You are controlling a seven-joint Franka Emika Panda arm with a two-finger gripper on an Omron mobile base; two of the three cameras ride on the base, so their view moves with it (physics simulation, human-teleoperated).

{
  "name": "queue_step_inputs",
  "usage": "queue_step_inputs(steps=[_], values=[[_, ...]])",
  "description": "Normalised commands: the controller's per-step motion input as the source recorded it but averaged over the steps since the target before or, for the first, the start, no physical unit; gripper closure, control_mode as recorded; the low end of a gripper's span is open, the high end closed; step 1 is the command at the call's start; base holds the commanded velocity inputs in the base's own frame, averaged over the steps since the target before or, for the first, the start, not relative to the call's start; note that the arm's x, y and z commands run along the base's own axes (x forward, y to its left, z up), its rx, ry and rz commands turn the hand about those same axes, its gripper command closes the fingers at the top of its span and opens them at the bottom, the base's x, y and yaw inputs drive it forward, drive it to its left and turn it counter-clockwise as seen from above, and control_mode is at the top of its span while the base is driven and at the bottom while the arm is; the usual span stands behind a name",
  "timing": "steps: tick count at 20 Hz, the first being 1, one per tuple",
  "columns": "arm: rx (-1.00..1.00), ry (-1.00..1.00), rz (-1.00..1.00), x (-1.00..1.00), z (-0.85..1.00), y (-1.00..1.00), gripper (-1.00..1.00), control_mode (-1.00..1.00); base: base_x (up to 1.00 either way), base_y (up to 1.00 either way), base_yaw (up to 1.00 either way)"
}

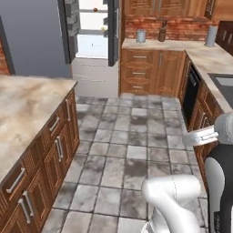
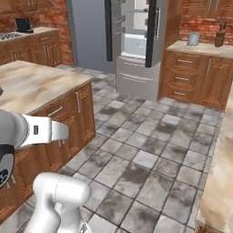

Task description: Pick up the peach and tangerine from the fridge and place one fruit on each plate on the dining counter.

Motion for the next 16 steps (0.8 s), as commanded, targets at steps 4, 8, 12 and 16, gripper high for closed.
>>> queue_step_inputs(steps=[4,8,12,16], values=[[0.0,0.0,0.0,0.0,0.0,0.0,-1.0,1.0,1.0,0.11,0.03],[0.0,0.0,0.0,0.0,0.0,0.0,-1.0,1.0,1.0,0.0,0.02],[0.0,0.0,0.0,0.0,0.0,0.0,-1.0,1.0,1.0,0.0,0.03],[0.0,0.0,0.0,0.0,0.0,0.0,-1.0,1.0,1.0,0.0,0.09]])
